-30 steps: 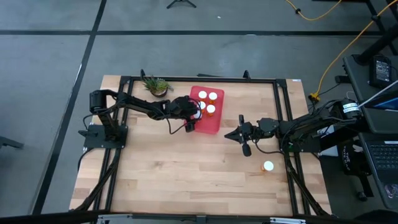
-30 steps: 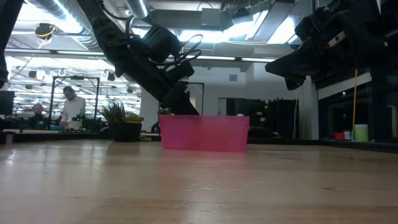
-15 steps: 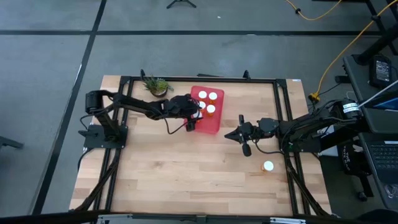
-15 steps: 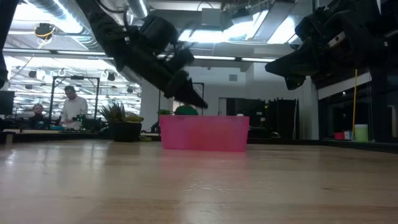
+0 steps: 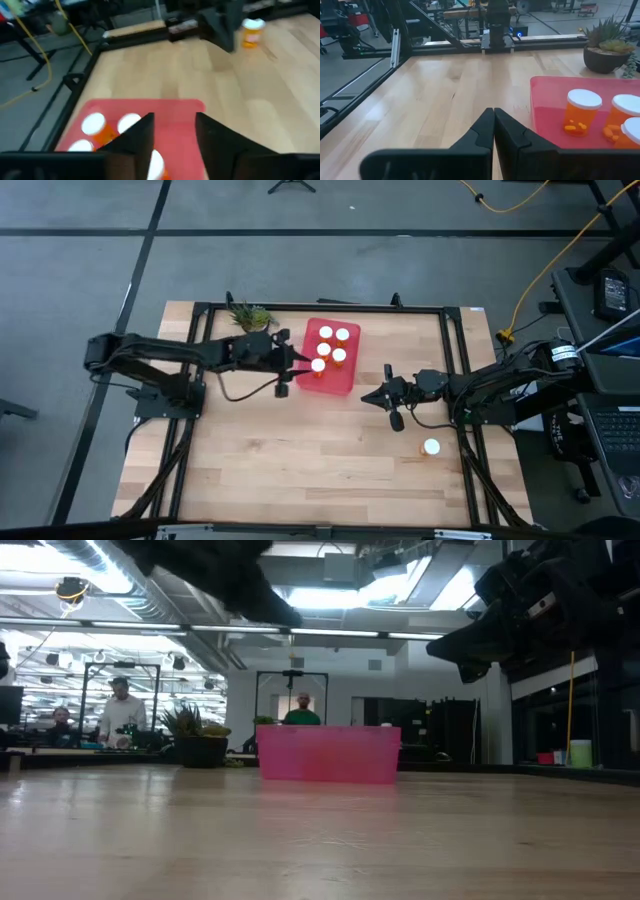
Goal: Pick and place pill bottles into a basket
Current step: Put the orange pill bottle into the red bin
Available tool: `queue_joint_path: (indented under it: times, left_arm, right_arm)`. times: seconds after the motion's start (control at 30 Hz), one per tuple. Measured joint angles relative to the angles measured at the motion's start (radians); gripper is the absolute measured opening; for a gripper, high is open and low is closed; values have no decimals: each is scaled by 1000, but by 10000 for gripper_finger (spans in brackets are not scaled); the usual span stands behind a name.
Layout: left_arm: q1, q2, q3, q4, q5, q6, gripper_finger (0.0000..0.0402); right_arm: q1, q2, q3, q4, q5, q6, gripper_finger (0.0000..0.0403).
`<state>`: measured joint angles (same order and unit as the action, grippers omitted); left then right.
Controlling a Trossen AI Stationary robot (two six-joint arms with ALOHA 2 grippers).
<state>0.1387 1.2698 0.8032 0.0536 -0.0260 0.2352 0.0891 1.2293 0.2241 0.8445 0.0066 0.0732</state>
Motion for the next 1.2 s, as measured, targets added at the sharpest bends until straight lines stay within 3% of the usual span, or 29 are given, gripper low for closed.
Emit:
queue_joint_path:
  times: [0.1, 0.23, 0.3, 0.63, 0.93, 1.2]
  left_arm:
    - [-30, -62, -2, -86, 1, -1, 92]
    - [-59, -130, -65, -82, 1, -10, 22]
    - [-69, -164, -109, -78, -1, -31, 7]
    - [-94, -400, -313, -21, -25, -88, 2]
    - [-94, -503, -451, 114, -25, -92, 1]
    - [-94, -508, -497, 183, -23, -102, 1]
  right_arm:
    - [0, 0, 0, 4, 0, -1, 16]
    - [0, -1, 0, 5, 0, -2, 16]
    - [0, -2, 0, 7, 0, -1, 16]
    - [1, -5, 56, -45, -9, -3, 16]
    - [17, -163, 203, -523, -10, 58, 6]
    - [143, -242, 346, -814, 4, 112, 4]
